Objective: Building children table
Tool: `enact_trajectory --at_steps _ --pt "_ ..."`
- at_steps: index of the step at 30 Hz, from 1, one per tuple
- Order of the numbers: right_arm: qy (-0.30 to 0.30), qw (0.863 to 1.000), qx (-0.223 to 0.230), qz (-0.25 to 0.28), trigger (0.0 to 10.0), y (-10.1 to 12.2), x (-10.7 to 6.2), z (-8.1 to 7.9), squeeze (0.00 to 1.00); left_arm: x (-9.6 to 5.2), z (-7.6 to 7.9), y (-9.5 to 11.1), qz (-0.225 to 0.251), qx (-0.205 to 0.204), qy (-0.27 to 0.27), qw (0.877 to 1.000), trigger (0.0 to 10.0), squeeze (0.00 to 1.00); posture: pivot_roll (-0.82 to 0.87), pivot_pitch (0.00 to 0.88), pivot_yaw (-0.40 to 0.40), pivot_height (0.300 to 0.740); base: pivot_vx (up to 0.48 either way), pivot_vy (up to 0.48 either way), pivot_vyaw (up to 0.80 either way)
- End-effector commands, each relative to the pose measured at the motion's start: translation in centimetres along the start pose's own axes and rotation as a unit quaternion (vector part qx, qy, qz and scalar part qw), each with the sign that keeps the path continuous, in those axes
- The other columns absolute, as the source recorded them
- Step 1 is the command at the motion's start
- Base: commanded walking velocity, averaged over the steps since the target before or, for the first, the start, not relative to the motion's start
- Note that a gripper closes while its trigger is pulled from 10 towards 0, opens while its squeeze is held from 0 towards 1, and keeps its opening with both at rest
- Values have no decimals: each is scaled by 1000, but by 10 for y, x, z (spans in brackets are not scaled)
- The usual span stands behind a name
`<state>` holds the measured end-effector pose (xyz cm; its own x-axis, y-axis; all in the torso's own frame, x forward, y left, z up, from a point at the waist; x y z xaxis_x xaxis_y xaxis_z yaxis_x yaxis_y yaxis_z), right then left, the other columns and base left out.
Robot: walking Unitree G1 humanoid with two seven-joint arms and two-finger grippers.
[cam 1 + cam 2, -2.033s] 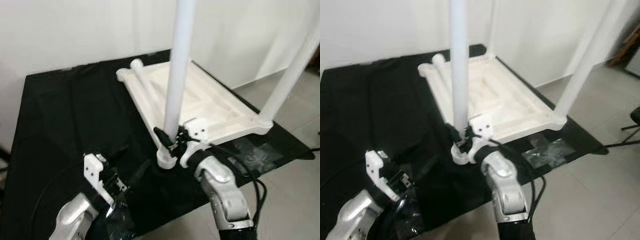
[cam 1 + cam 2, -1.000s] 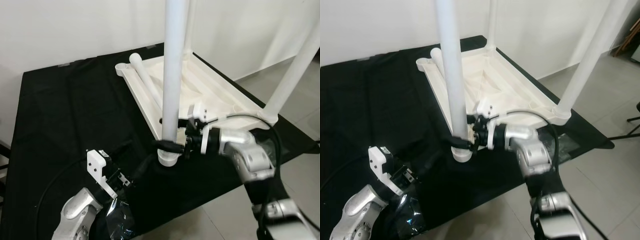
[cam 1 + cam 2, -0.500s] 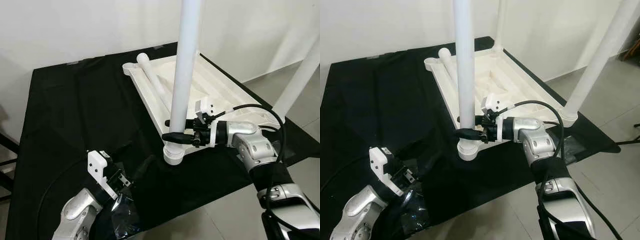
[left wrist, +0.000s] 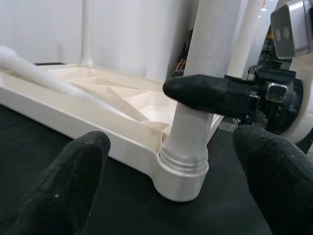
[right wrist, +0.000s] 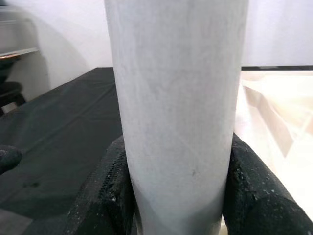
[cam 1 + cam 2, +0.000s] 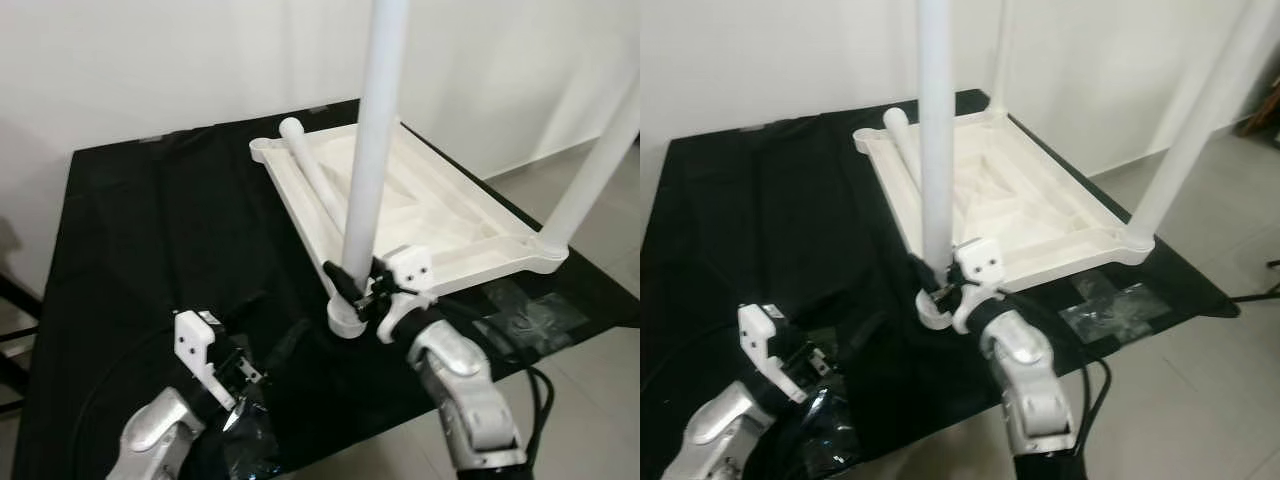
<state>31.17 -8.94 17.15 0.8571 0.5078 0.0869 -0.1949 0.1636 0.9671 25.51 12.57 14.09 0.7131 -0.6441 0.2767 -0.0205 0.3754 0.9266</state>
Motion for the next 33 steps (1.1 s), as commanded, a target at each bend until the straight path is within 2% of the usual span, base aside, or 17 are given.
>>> enact_trajectory --at_steps 1,4,5,8,9,12,15,17,18,19,20,21,23,25,28,33 --pt "-6 996 29 -88 0 -41 -5 6 0 -2 -1 -3 -12 -6 -8 1000 10000 0 -65 151 9 740 0 0 0" --pt "4 996 35 -83 0 -41 -3 3 0 -3 -1 -3 -12 -4 -6 1000 10000 0 -62 151 11 740 0 0 0" --pt "21 996 39 -77 10000 -39 -2 -1 0 -4 -2 -2 -9 -3 1 1000 10000 0 -61 153 13 740 0 0 0" --pt "52 996 44 -54 10000 -28 0 -8 0 -5 -2 -1 -5 -2 9 1000 10000 0 -61 153 13 740 0 0 0" --pt "56 996 47 -46 10000 -24 0 -9 1000 -5 -3 -1 -4 -2 10 1000 10000 0 -61 153 13 740 0 0 0" --pt "104 993 47 0 10000 1 4 0 1000 -4 -2 -2 -4 -4 9 1000 10000 0 -57 150 11 740 0 0 0" --pt "135 990 33 22 10000 13 7 8 1000 -3 -3 -2 -4 -5 8 1000 10000 0 -56 149 12 740 0 0 0" --pt "211 976 -7 55 10000 34 8 22 0 -2 -3 -2 -4 -6 7 1000 10000 0 -55 147 10 740 0 0 0" --pt "244 967 -26 63 10000 40 8 28 0 -1 -4 -2 -4 -6 7 1000 10000 0 -55 147 10 740 0 0 0" --pt "244 967 -26 63 10000 40 8 28 0 -1 -4 -2 -4 -6 7 1000 10000 0 -55 147 10 740 0 0 0" --pt "281 957 -42 61 10000 41 6 31 0 0 -4 -2 -3 -6 8 1000 10000 0 -52 145 7 740 0 0 0" --pt "281 957 -42 61 10000 41 6 31 0 0 -4 -2 -3 -6 8 1000 10000 0 -52 145 7 740 0 0 0" --pt "347 935 -64 41 10000 37 6 38 0 2 -4 -2 -1 -5 9 1000 10000 0 -41 143 4 740 0 0 0" --pt "380 922 -65 26 10000 33 8 41 0 3 -4 -2 -1 -4 10 1000 10000 0 -32 141 10 740 0 0 0" --pt "394 917 -57 20 10000 32 9 42 0 3 -4 -2 -1 -4 10 1000 10000 0 -32 141 10 740 0 0 0" --pt "406 912 -50 9 10000 28 22 49 0 3 -3 -2 -3 -3 9 1000 10000 0 -6 139 11 740 0 0 0"
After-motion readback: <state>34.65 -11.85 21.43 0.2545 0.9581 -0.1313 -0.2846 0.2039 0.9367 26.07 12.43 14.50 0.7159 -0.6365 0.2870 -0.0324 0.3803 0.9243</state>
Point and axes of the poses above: a point about 5 cm out from each wrist's last joint towards the gripper, its own x axis pointing out of the wrist towards the gripper, its own y axis along the axis of the wrist's last joint, z = x × y, the point moved 2 cm from there along x, pointing out of the wrist towards the gripper, and after that the axes turned 11 degrees about -x, right-handed, at the moved point
